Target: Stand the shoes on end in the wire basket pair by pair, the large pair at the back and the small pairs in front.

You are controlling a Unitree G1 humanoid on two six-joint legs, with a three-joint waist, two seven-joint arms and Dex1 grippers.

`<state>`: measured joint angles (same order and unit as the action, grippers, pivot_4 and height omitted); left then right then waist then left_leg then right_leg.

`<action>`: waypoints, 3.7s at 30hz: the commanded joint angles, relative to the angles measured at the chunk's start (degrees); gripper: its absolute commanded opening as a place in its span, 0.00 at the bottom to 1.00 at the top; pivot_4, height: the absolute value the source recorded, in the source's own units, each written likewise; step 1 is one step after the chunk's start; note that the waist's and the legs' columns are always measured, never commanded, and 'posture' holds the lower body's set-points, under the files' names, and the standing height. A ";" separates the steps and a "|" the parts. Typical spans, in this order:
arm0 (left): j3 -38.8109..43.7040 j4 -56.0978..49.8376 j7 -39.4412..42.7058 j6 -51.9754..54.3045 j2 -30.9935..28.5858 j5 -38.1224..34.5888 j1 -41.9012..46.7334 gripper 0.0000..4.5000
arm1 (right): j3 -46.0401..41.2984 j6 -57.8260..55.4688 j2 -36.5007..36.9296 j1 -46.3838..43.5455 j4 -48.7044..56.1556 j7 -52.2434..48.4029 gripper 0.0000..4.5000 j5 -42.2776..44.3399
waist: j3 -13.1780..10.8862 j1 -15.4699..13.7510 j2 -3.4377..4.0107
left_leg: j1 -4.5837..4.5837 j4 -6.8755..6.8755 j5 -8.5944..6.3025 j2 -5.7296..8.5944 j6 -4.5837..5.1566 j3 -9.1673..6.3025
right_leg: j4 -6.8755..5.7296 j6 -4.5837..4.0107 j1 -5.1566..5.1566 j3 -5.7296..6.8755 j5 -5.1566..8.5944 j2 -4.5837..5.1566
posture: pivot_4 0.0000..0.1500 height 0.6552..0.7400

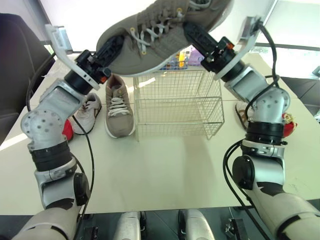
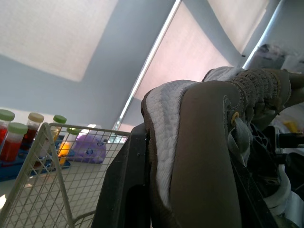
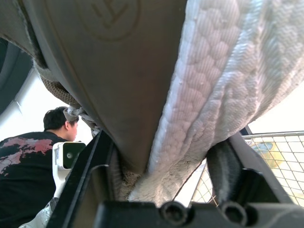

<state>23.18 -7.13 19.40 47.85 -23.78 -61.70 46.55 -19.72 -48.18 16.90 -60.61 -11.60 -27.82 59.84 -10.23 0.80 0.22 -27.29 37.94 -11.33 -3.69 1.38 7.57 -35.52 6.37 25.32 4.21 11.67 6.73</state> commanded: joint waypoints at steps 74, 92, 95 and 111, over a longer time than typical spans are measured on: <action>-14.91 35.29 6.86 -10.07 -15.37 34.43 16.24 1.00 | 11.40 24.66 28.56 -7.01 6.54 -43.83 0.98 -33.62 | -0.06 -0.04 0.06 | 0.46 -0.75 0.29 0.03 -0.50 0.13 | 0.05 -0.01 -0.03 -0.01 0.01 0.00 | 1.00 1.00; -17.50 81.94 8.28 -33.39 -8.64 54.51 32.36 1.00 | 11.15 13.35 24.65 0.29 24.92 -32.42 0.98 -21.88 | -0.11 -0.16 -0.10 | 0.27 -0.63 0.20 0.03 -0.33 0.12 | 0.06 -0.01 0.09 0.00 0.00 0.02 | 1.00 1.00; -17.05 82.74 6.56 -34.32 -8.06 56.10 32.15 1.00 | 11.59 13.18 24.59 0.44 25.43 -31.49 0.98 -21.47 | -0.11 -0.16 -0.10 | 0.27 -0.63 0.20 0.03 -0.33 0.12 | 0.05 -0.02 0.09 0.00 0.00 0.02 | 1.00 1.00; -13.21 84.83 -0.34 -34.67 -3.97 59.25 29.95 0.49 | 11.89 12.27 25.83 -0.17 26.43 -30.35 1.00 -20.62 | -0.11 -0.16 -0.11 | 0.25 -0.59 0.19 0.03 -0.30 0.11 | 0.03 -0.01 0.09 0.00 0.00 0.02 | 1.00 1.00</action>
<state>8.88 78.03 19.93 13.32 -27.51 -2.95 76.50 -7.14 -36.18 41.75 -59.41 13.42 -58.72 38.64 -10.34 0.64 0.11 -27.04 37.35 -11.14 -3.66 1.08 7.68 -35.49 6.36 25.42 4.21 11.67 6.74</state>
